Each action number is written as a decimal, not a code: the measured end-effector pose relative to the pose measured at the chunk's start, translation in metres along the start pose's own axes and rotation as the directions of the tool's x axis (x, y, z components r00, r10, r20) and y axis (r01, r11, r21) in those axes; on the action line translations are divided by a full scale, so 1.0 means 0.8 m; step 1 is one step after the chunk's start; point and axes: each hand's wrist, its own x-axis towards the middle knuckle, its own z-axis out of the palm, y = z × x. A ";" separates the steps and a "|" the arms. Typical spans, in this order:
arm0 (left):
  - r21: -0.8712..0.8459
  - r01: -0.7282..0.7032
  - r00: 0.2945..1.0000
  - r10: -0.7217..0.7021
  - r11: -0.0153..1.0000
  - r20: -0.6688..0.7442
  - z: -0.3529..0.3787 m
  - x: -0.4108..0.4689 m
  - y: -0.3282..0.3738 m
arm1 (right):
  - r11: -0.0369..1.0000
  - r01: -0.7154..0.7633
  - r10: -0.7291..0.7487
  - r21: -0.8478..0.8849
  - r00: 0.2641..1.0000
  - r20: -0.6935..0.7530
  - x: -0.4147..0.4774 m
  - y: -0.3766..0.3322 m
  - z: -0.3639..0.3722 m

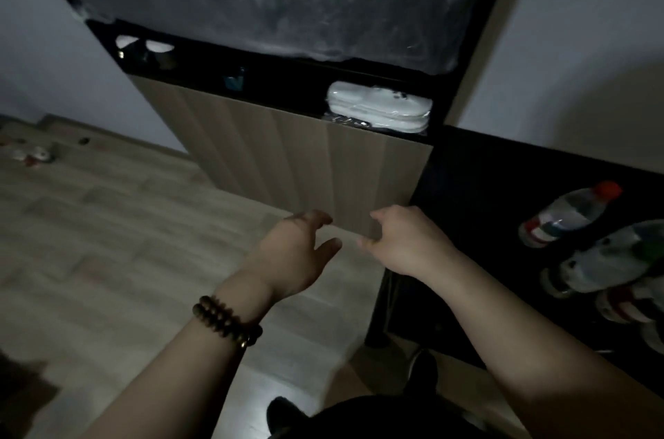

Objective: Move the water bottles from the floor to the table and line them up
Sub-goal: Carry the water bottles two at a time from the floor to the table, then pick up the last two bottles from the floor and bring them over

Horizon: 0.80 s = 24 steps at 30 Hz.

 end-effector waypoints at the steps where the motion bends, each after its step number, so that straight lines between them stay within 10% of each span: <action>1: -0.020 0.006 1.000 -0.006 1.000 0.003 -0.008 -0.011 -0.027 | 1.000 -0.006 0.006 0.004 1.000 0.000 0.003 -0.023 0.017; 24: -0.368 0.156 0.952 -0.239 0.917 -0.192 -0.305 -0.030 -0.593 | 0.984 0.088 -0.087 -0.156 0.996 0.011 0.277 -0.554 0.282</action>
